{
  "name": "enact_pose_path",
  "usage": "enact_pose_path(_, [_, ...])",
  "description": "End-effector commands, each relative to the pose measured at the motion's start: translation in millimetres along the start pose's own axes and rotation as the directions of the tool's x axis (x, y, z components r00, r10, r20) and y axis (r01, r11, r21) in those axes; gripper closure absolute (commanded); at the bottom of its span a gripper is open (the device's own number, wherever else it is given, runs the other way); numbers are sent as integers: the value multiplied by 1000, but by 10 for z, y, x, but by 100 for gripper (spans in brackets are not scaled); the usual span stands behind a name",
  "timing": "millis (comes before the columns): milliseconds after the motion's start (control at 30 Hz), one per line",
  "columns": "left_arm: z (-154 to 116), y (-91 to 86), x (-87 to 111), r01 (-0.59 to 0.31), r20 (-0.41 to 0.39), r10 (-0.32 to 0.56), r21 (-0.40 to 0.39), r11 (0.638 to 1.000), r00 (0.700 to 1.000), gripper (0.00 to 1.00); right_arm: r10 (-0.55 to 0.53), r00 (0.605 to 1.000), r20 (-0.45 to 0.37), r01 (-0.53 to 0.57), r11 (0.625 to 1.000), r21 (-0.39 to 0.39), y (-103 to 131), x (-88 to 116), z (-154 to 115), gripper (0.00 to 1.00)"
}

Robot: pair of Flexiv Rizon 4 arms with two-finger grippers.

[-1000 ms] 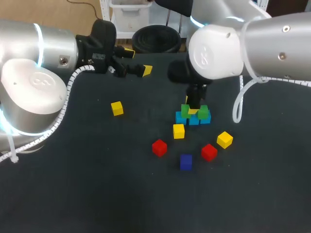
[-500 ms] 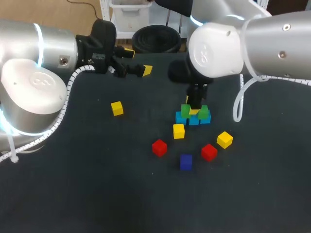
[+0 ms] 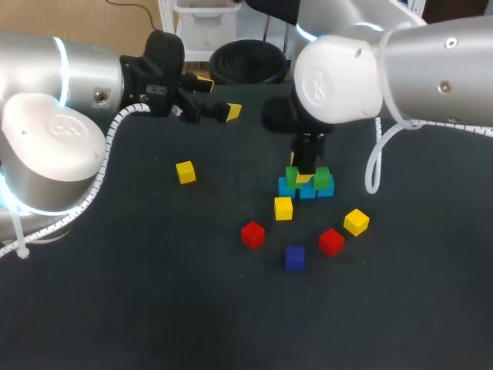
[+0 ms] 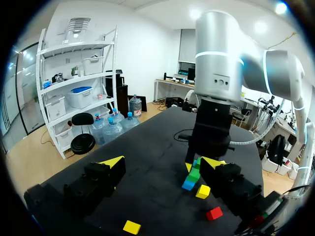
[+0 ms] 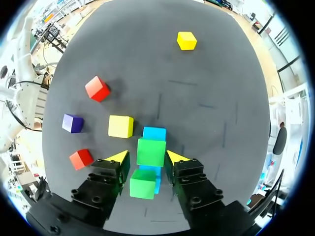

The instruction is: Place the blue cubes, place green cubes on the blue cubes, place the yellow cubes on the green cubes, then place the red cubes on the yellow cubes, and place purple cube on the red cubes.

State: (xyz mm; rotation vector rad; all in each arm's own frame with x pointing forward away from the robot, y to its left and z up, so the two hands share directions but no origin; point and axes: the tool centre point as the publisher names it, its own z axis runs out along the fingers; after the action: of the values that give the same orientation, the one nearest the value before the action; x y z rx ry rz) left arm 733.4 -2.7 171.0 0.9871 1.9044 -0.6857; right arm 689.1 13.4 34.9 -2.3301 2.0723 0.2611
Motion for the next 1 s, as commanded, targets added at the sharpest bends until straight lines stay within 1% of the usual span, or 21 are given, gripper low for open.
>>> enact_pose_path(33, [2,5,15,-2,7,2,1,1000,1000,0,-2,1000,-2,2,1000,0,6,-6,8,55])
enact_pose_path(433, [2,5,15,-2,7,2,1,1000,1000,0,18,1000,-3,-18,1000,7,-9,17,-13,51])
enact_pose_path(467, [2,5,15,-2,7,2,1,1000,1000,0,27,1000,-2,-27,1000,7,-13,23,-22,44])
enact_pose_path(500, [2,5,15,-2,7,2,1,1000,1000,0,33,999,-2,-33,999,6,-17,29,-32,25])
enact_pose_path(533, [2,5,15,-2,7,2,1,1000,1000,0,37,999,-2,-37,999,7,-20,37,-48,11])
enact_pose_path(567, [2,5,15,-2,7,2,1,1000,1000,0,54,999,2,-54,998,14,-25,48,-75,0])
enact_pose_path(667, [2,5,15,-2,7,2,1,1000,1000,0,112,993,27,-112,993,18,-61,104,-189,0])
enact_pose_path(800, [2,5,15,-2,7,2,1,1000,1000,0,203,977,59,-205,978,37,-81,230,-421,0])
enact_pose_path(867, [2,5,15,-2,7,2,1,1000,1000,0,218,973,76,-222,974,48,-51,276,-522,0])
enact_pose_path(933, [2,5,15,-2,7,2,1,1000,1000,0,203,975,89,-209,975,70,18,309,-607,0])
enact_pose_path(1000, [2,5,15,-2,7,2,1,1000,1000,0,198,976,90,-205,976,73,91,329,-647,0])
